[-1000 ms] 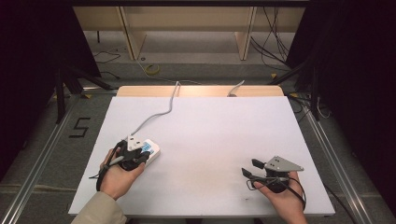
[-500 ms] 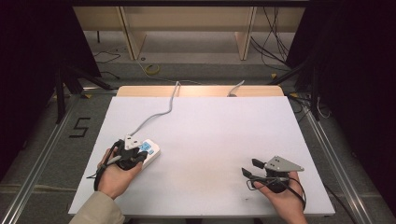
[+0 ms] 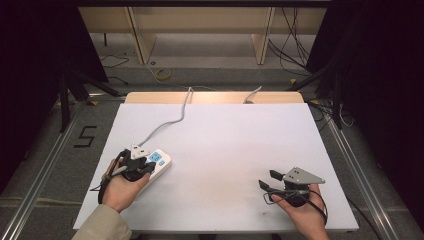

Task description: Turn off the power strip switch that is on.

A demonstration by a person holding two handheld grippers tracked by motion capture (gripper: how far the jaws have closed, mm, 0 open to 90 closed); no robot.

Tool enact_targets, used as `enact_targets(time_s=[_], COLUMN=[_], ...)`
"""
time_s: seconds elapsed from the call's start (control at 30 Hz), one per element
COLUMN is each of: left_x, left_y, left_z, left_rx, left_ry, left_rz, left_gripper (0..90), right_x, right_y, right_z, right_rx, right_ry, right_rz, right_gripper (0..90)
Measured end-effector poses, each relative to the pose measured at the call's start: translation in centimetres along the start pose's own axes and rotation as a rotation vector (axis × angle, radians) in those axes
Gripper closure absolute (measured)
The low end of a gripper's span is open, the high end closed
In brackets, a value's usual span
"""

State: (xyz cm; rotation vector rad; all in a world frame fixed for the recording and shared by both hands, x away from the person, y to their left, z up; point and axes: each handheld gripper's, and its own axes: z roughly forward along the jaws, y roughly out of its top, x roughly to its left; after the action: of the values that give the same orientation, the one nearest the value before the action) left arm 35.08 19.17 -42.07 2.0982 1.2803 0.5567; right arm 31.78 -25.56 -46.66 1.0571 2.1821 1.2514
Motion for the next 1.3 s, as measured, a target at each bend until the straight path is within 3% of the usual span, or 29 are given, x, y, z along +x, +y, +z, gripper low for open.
enact_targets(time_s=[1.3], left_x=[1.9], left_y=[-0.7], left_z=[-0.4], left_rx=[0.058], left_ry=[0.015], left_rz=[-0.039], left_gripper=[89.4], right_x=[0.1], right_y=[0.1], right_z=[0.0], right_rx=[0.003], right_ry=[-0.003], right_rz=[-0.005], right_gripper=[44.1])
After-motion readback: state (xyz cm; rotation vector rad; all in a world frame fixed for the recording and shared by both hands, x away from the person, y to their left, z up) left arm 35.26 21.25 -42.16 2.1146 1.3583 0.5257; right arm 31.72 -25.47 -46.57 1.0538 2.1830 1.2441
